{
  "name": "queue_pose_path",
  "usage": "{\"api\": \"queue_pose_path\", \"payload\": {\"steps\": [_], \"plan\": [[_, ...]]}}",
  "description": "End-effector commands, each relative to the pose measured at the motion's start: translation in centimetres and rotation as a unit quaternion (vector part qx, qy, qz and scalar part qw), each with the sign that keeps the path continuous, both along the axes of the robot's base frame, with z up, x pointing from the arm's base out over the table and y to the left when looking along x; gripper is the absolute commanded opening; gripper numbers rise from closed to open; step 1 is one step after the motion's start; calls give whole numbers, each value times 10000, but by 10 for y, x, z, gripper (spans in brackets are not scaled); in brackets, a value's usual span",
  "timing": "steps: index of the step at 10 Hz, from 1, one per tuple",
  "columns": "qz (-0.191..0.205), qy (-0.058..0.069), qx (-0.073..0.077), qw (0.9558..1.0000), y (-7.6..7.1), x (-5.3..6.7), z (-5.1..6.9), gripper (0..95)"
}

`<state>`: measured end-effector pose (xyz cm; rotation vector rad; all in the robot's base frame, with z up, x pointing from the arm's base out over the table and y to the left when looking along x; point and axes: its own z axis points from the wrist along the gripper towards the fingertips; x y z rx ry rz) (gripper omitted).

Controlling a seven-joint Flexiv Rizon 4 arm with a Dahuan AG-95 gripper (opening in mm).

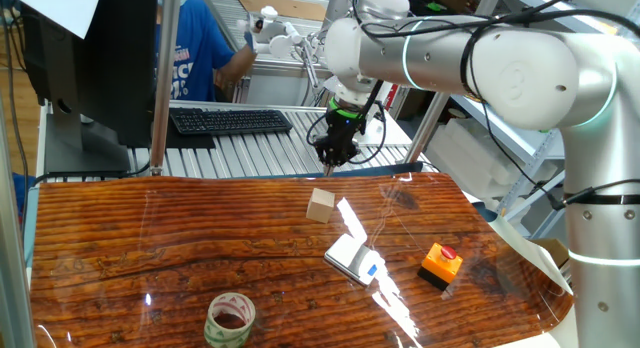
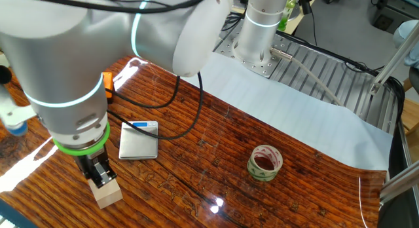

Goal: Place the block on the scale

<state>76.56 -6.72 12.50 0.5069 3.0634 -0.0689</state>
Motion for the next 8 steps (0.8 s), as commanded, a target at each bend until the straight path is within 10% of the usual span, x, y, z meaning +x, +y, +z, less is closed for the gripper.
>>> {"api": "queue_pose_path", "payload": {"steps": [1, 6, 8], "plan": [[-13, 22, 14, 10000, -5, 1, -3, 0], [-45, -22, 32, 10000, -14, 4, -28, 0], [-107, -14, 38, 9999, -14, 3, -29, 190]]}}
